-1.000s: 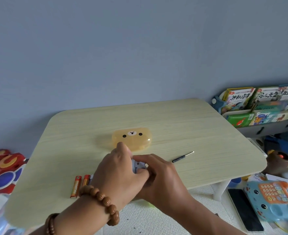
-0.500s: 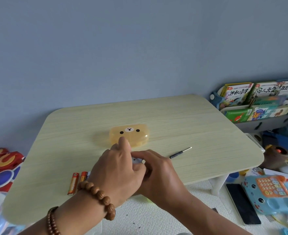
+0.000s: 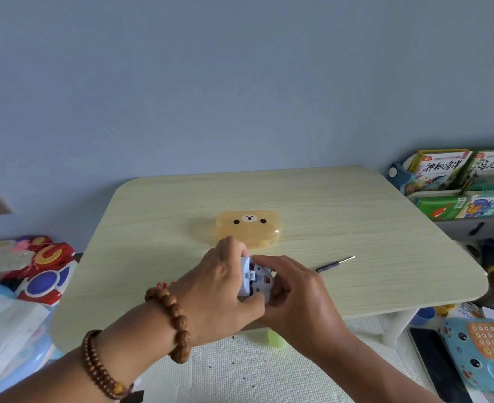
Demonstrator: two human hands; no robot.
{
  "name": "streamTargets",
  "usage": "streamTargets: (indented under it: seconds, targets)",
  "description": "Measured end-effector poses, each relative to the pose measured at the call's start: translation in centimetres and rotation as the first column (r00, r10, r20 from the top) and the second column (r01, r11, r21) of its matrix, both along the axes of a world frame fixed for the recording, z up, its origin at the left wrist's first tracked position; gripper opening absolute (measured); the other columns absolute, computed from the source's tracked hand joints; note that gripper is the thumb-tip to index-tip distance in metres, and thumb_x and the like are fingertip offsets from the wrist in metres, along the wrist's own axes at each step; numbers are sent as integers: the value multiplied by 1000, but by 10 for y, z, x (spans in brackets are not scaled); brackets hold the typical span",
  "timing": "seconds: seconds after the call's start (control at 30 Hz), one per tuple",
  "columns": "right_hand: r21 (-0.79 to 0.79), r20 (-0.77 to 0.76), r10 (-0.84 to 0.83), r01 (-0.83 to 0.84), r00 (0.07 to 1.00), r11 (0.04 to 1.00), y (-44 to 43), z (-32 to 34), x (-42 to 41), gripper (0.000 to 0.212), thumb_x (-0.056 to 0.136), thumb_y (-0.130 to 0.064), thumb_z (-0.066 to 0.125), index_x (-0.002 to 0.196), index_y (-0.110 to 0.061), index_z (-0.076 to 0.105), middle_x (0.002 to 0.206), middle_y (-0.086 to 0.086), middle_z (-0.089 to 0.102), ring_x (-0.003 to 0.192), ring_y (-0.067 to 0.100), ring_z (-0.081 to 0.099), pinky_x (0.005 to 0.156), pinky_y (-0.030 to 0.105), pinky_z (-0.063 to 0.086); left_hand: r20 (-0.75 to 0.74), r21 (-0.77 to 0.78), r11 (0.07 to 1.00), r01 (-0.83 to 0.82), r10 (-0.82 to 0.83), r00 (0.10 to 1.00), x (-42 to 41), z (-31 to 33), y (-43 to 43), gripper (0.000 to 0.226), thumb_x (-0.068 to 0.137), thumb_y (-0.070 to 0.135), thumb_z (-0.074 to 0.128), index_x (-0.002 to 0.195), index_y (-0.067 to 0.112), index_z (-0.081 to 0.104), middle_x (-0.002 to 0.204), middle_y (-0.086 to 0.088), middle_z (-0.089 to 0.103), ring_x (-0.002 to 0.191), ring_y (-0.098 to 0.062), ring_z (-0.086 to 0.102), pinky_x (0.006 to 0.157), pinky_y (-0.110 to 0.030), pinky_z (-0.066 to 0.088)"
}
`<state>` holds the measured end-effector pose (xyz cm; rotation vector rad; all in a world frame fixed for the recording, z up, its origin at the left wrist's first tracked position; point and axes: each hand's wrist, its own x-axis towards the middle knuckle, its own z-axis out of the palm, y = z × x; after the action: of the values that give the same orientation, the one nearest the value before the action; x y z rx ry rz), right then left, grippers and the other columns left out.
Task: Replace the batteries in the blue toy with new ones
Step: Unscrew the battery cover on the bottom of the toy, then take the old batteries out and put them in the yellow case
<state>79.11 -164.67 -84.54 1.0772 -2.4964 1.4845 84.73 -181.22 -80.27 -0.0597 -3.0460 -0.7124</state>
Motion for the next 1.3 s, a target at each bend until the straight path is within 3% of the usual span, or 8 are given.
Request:
streamTargets:
  seconds: [0.1, 0.23, 0.47, 0.7, 0.87, 0.97, 1.13, 1.3]
  targets:
    - [-29, 36, -13, 14, 999, 999, -1, 0, 1, 52, 68, -27, 78, 119, -24, 74, 81, -19, 62, 64, -1, 61, 57, 4, 40, 59, 59, 998, 32, -35, 998, -1, 3, -10, 44, 95, 47, 56, 120, 24, 28, 116, 2, 48, 91, -13, 58, 77, -29, 54]
    - [-20, 54, -19, 20, 998, 1000, 0, 2, 3, 53, 70, -30, 90, 120, -27, 73, 76, -23, 63, 58, 4, 58, 55, 5, 40, -59, 90, 996, 5, 0, 998, -2, 5, -18, 59, 88, 62, 56, 129, 22, 39, 134, 9, 45, 111, -13, 58, 92, -34, 52]
    - [-10, 78, -39, 40, 996, 999, 0, -2, 2, 54, 68, -32, 94, 118, -33, 72, 79, -15, 70, 56, 6, 59, 53, 10, 46, -363, -21, 983, -181, 161, 918, 4, 23, -44, 79, 72, 86, 38, 117, 26, 63, 108, 14, 52, 89, -8, 57, 74, -32, 56]
    - [26, 82, -64, 62, 995, 998, -1, -3, 3, 55, 64, -25, 96, 113, -31, 73, 81, -24, 69, 52, 4, 56, 50, 6, 43, -277, -374, 698, -611, 544, 792, 22, 16, -109, 71, 75, 84, 46, 99, 19, 61, 97, 0, 68, 90, -23, 66, 69, -32, 51]
    - [25, 55, -48, 47, 997, 999, 0, 0, 4, 55, 61, -42, 89, 111, -45, 66, 82, -20, 69, 51, 4, 53, 47, 8, 44, -215, -430, 667, -608, 578, 787, 30, -2, -118, 62, 79, 81, 49, 86, 20, 50, 87, 0, 67, 81, -22, 66, 63, -31, 49]
    - [40, 22, -53, 52, 998, 998, 1, 0, 2, 57, 64, -33, 94, 108, -53, 63, 85, -16, 71, 51, 9, 56, 47, 10, 46, -184, -438, 671, -598, 585, 790, 34, -7, -115, 58, 81, 79, 49, 85, 21, 42, 80, 2, 56, 74, -18, 58, 56, -27, 43]
    - [47, 58, -24, 21, 998, 999, 5, 2, -1, 50, 65, -51, 84, 112, -50, 67, 87, -13, 75, 61, 15, 65, 52, 16, 53, -158, -501, 644, -579, 589, 792, 38, -12, -113, 60, 82, 80, 46, 91, 21, 46, 82, 2, 49, 73, -15, 52, 55, -23, 40]
    - [60, 81, -11, 6, 997, 998, 6, -1, -4, 55, 71, -43, 89, 122, -41, 69, 89, -7, 72, 66, 15, 64, 57, 16, 51, -133, -527, 640, -559, 588, 798, 38, -15, -111, 69, 81, 82, 42, 104, 18, 55, 95, -1, 57, 85, -16, 62, 57, -22, 43]
